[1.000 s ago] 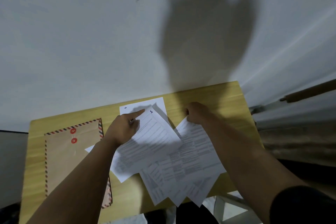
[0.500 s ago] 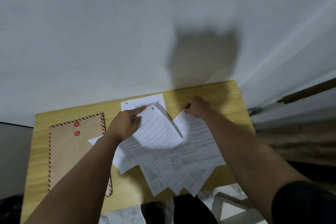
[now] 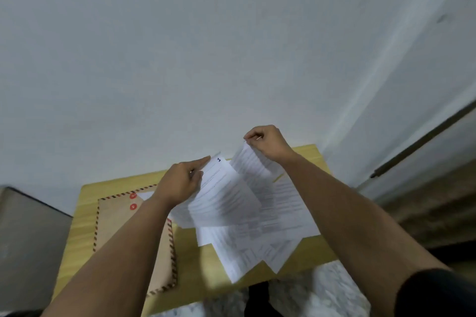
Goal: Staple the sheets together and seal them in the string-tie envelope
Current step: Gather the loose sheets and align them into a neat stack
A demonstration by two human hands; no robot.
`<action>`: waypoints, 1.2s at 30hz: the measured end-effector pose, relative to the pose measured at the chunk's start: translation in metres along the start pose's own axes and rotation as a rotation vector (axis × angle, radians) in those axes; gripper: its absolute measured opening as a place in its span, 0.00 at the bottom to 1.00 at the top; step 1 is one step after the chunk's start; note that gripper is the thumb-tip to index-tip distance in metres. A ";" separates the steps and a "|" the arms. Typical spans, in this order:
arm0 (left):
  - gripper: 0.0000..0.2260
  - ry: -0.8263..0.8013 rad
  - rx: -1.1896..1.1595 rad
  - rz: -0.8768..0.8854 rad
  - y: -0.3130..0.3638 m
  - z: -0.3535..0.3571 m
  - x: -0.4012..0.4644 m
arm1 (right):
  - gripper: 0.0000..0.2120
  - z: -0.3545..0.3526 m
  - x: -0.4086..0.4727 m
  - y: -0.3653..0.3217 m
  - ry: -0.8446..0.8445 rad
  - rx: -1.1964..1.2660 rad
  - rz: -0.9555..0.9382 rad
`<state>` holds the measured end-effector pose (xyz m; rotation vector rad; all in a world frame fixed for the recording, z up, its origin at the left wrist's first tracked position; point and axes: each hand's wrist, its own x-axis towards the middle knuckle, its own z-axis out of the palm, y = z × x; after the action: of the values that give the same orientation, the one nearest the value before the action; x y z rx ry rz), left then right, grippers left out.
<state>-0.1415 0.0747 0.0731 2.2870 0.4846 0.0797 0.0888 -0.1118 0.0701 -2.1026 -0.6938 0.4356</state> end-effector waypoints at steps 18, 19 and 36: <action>0.23 0.376 -0.075 0.259 0.042 -0.120 -0.087 | 0.09 0.003 -0.067 -0.213 -0.179 0.458 -0.060; 0.23 0.386 -0.089 0.256 0.043 -0.122 -0.089 | 0.09 0.004 -0.069 -0.218 -0.201 0.468 -0.060; 0.26 0.396 -0.087 0.288 0.044 -0.131 -0.115 | 0.06 0.015 -0.088 -0.237 -0.355 0.467 0.045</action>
<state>-0.2609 0.0957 0.2060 2.2437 0.3376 0.6927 -0.0638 -0.0429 0.2600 -1.6154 -0.6676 0.9176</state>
